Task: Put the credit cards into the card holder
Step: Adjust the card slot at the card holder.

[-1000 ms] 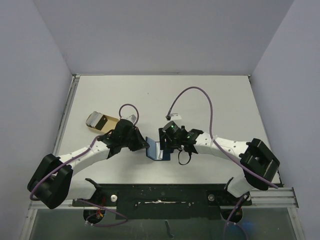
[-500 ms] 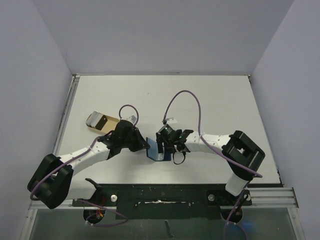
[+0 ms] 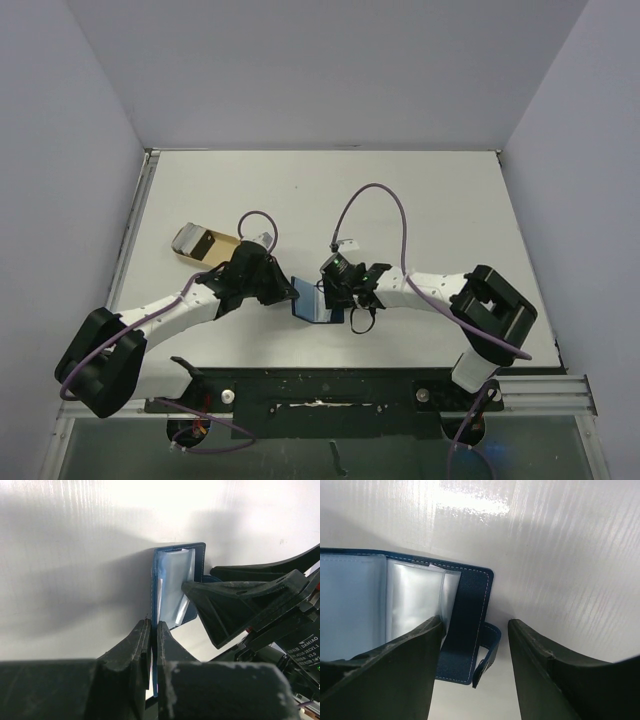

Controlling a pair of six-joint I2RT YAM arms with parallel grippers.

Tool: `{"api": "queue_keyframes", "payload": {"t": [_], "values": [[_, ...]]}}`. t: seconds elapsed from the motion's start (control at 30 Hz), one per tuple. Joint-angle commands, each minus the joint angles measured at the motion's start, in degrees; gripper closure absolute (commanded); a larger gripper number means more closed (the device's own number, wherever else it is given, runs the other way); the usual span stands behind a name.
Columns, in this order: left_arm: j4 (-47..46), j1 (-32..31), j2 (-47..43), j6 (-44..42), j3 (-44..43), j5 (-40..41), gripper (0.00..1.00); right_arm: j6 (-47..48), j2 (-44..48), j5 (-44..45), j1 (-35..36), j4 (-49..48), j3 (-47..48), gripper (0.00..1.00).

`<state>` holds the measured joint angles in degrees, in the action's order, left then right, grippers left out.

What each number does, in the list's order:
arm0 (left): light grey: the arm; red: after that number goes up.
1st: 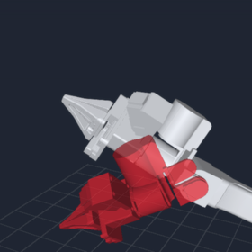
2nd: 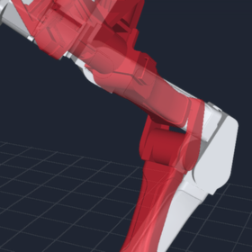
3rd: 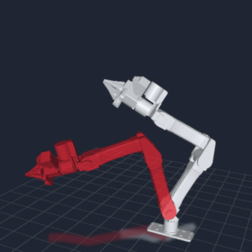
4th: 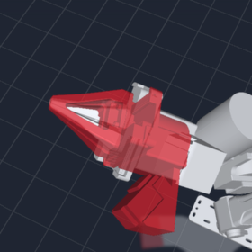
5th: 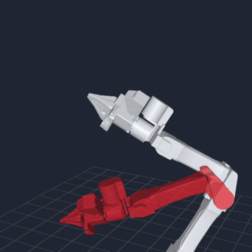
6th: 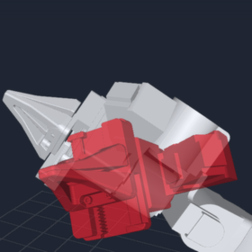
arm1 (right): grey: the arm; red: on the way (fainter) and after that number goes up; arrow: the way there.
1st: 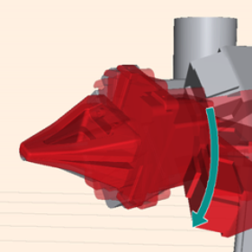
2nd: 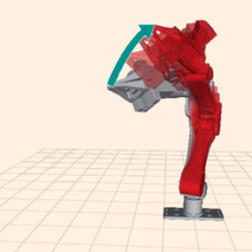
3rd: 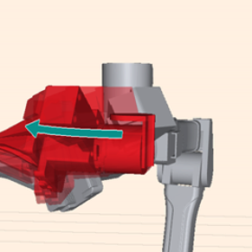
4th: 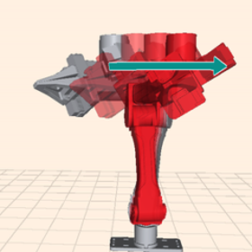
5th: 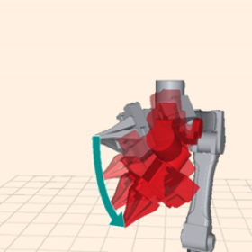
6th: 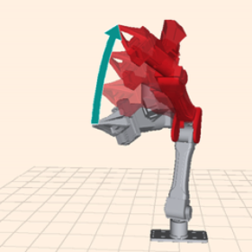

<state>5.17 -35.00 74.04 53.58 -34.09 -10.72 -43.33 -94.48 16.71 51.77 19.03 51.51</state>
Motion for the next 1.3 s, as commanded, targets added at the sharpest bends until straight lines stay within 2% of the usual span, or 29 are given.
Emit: {"api": "queue_keyframes", "payload": {"t": [0.0,0.53,0.7,0.8,1.0,1.1,1.2,1.27], "values": [[-0.7,-0.1,-2.0,-0.5,-1.5,1.8,1.0,0.5,2.5,2.8,0.1,5.4,-0.6,0.47],[-2.1,-0.1,-2.4,0.3,-0.9,0.3,1.0,2.0,3.7,0.8,0.2,2.5,-1.8,0.58],[-9.7,0.1,-2.6,2.5,1.4,-5.2,1.0,1.6,3.1,-0.4,0.1,0.0,-2.9,0.62],[-14.0,0.2,-3.1,3.9,3.0,-6.8,0.92,1.2,2.9,-0.7,0.2,-0.6,-3.4,0.63],[-15.1,0.3,-3.0,4.3,3.7,-7.0,0.9,0.9,3.0,-0.8,0.1,-1.4,-4.3,0.65],[-15.7,0.4,-3.0,4.5,3.8,-7.2,0.84,0.8,3.1,-0.8,0.2,-1.6,-4.5,0.65],[-15.8,0.3,-3.0,4.6,3.9,-6.9,0.85,0.9,3.3,-0.8,0.2,-1.6,-4.7,0.65],[-15.9,0.3,-3.0,4.5,4.0,-6.9,0.92,0.9,3.4,-0.8,0.2,-1.7,-4.7,0.65]]}}
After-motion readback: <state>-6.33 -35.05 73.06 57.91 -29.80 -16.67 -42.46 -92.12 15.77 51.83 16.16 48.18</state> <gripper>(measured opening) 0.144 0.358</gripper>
